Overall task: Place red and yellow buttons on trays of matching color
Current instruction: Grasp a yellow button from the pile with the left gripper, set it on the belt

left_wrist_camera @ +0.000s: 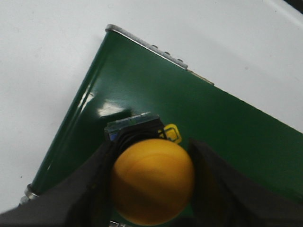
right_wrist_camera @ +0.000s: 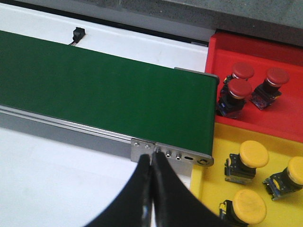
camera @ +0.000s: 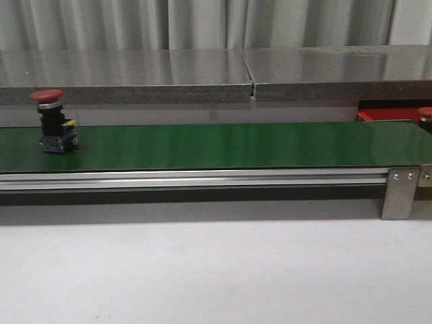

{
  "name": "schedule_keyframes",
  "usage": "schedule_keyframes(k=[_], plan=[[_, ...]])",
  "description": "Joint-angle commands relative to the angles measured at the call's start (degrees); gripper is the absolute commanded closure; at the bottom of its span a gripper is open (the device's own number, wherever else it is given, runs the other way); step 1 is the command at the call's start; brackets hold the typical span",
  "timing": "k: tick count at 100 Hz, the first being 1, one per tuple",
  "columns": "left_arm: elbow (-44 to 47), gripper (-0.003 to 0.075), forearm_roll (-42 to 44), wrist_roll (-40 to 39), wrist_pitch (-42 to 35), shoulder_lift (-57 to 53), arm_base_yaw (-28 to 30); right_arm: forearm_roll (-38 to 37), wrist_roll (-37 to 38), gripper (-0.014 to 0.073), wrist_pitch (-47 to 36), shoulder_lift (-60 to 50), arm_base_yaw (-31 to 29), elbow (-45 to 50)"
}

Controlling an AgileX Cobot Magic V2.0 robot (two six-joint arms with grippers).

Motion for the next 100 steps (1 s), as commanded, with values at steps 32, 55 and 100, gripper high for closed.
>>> schedule_keyframes(k=[32,55,100], plan=[[-1.30,0.0398,0.07,0.21,-0.90,-0.02,-0.33,-0.17,-0.57,0.0660,-3.68,-0.30,-0.08,-1.63],[-1.30,0.0224,0.30,0.21,-2.06,-0.02,-0.33,-0.17,-0.57,0.0660,-3.68,-0.30,-0.08,-1.63],[-1.30,0.0447,0.55,6.40,-7.38,-7.13,-4.57,-0.17,-0.57,0.0660,-3.68,-0.30,-0.08,-1.63]])
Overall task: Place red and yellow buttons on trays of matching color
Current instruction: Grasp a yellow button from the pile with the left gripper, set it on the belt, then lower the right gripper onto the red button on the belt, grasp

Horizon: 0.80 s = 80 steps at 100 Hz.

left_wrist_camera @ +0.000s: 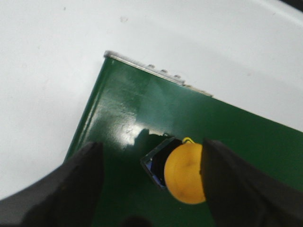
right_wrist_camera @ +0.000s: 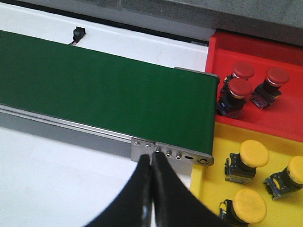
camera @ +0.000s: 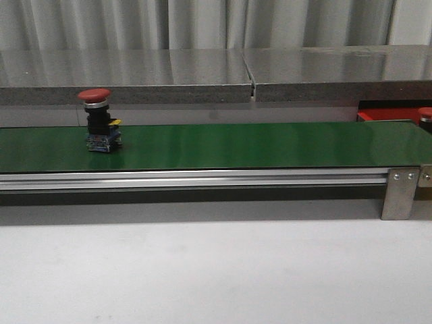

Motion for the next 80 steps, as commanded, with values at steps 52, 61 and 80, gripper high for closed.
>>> schedule_keyframes(k=[52,61,80], plan=[[-0.01,0.0740,3.81,5.79,-6.53,-12.64,-21.42,-0.17,-0.57,0.0660,-3.68,-0.30,-0.08,-1.63],[2.42,0.0740,6.31,5.79,-9.02,-14.90,-24.65,-0.17,-0.57,0.0660,-3.68,-0.30,-0.08,-1.63],[11.52,0.0740,6.43,5.13,-17.78,-22.79,-27.18,-0.17,-0.57,0.0660,-3.68,-0.30,-0.08,-1.63]])
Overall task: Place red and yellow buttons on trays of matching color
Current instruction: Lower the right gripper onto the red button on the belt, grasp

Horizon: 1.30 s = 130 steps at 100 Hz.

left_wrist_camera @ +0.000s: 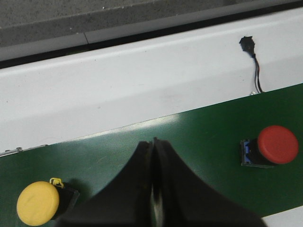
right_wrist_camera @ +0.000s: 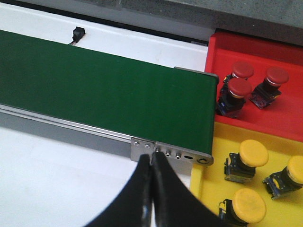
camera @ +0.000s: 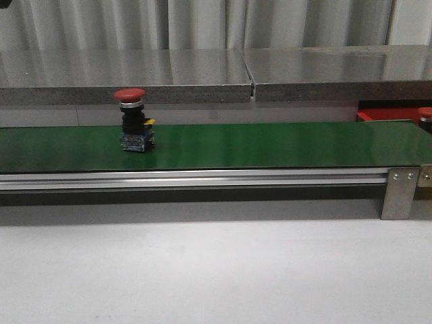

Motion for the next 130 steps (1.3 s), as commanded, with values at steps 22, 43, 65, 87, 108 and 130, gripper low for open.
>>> schedule_keyframes(k=[22,43,65,87,108,130], plan=[[13.64,0.0739,-0.65,-0.58,-14.27,-18.71,-1.21,-0.17,-0.57,0.0660,-3.78,-0.30,-0.08,-1.63],[23.13,0.0739,-2.43,-0.58,-16.64,-31.03,-1.21,-0.17,-0.57,0.0660,-3.78,-0.30,-0.08,-1.63],[31.58,0.0739,-4.40,-0.58,-16.64,-41.90,-1.21,-0.01,-0.52,0.0660,-4.16,-0.30,-0.08,-1.63],[38.27,0.0739,-4.85,-0.58,-16.54,-49.19,-1.21,1.59,-0.52,0.0660,-3.21,-0.07,-0.08,-1.99],[40.96,0.0739,-4.85,-0.58,-16.35,-51.35,-1.21,2.03,-0.52,0.0660,2.33,5.18,0.44,-8.18],[40.96,0.0739,-4.36,-0.58,-16.31,-51.35,-1.21,2.03,-0.57,0.0655,6.57,15.52,4.24,-17.95]])
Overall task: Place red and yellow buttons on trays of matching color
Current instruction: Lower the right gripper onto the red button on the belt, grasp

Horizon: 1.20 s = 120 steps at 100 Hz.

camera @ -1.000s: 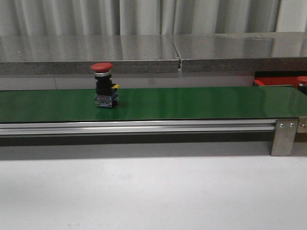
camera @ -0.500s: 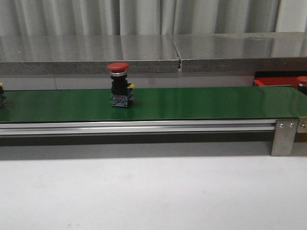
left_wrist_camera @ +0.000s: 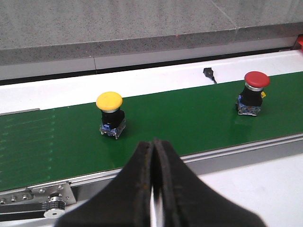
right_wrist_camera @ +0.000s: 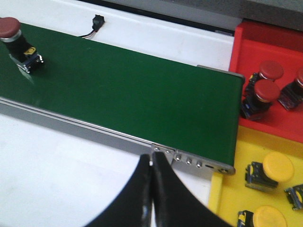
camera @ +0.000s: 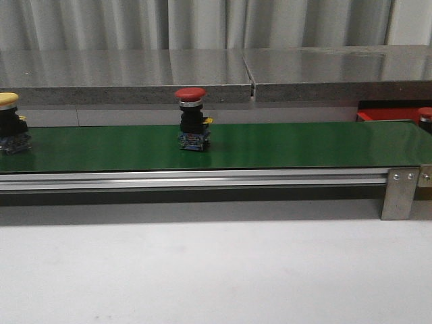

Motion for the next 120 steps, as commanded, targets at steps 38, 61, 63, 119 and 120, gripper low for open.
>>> schedule_keyframes(k=[38,61,63,119,120], plan=[[-1.56,0.0739,-0.57,-0.47,-4.07,0.02,-0.42,0.57,-0.57,0.0015,1.67,20.25,9.70,-18.93],[-1.56,0.0739,-0.57,-0.47,-4.07,0.02,-0.42,0.57,-0.57,-0.0008,7.99,29.33,14.03,-27.46],[-1.56,0.0739,-0.57,-0.47,-4.07,0.02,-0.42,0.57,-0.57,-0.0008,8.74,29.92,14.21,-28.35],[-1.56,0.0739,-0.57,-0.47,-4.07,0.02,-0.42,-1.20,-0.57,-0.0008,18.68,50.43,16.73,-47.58],[-1.56,0.0739,-0.57,-0.47,-4.07,0.02,-0.42,-1.48,-0.57,-0.0008,18.57,50.81,16.73,-47.83]])
